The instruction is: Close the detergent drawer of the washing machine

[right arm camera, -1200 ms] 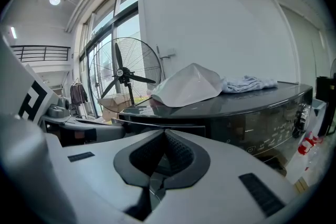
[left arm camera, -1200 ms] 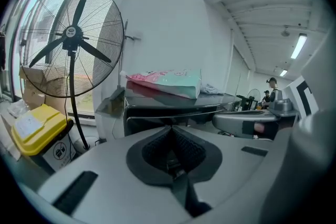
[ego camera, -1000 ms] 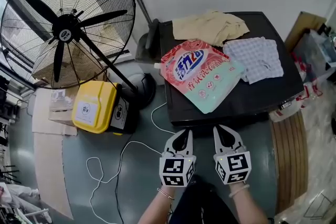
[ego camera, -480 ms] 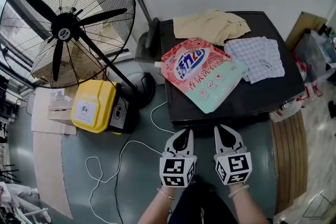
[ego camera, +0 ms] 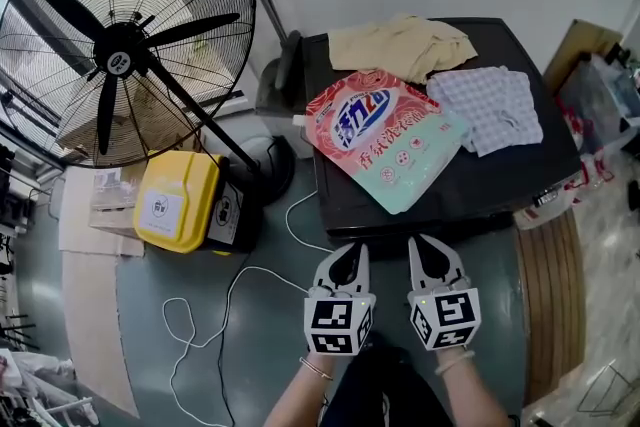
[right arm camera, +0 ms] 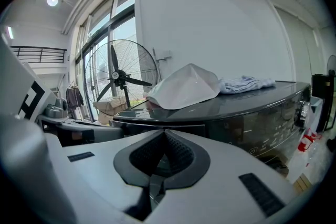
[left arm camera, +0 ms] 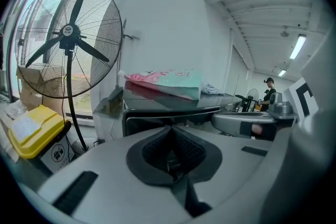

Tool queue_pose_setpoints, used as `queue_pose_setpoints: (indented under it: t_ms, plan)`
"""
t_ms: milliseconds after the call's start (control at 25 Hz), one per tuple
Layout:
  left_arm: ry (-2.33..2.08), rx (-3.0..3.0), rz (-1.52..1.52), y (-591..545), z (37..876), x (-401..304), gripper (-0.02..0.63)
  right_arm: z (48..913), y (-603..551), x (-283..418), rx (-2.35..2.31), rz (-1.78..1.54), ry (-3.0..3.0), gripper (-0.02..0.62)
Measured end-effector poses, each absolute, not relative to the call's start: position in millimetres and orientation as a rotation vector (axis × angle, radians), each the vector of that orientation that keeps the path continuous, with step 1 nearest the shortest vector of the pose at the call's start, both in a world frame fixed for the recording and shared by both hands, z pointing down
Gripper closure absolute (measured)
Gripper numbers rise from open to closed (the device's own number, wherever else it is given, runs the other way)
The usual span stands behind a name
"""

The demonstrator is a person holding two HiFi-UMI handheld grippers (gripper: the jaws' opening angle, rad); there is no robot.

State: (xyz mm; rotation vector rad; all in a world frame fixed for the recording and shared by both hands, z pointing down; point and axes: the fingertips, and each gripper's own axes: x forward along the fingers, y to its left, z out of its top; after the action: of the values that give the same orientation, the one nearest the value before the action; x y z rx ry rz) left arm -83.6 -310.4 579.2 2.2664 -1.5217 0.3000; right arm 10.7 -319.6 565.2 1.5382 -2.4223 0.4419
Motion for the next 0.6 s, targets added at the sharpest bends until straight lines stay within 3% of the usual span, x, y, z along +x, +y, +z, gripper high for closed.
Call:
queue_pose_setpoints:
  t_ms: [600]
  plan:
    - [-1.519,2.275,0.319,-313.2,579.0,-83.8,0.591,566.2,-322.2,10.4,1.582,0.451,-2.414,0.569]
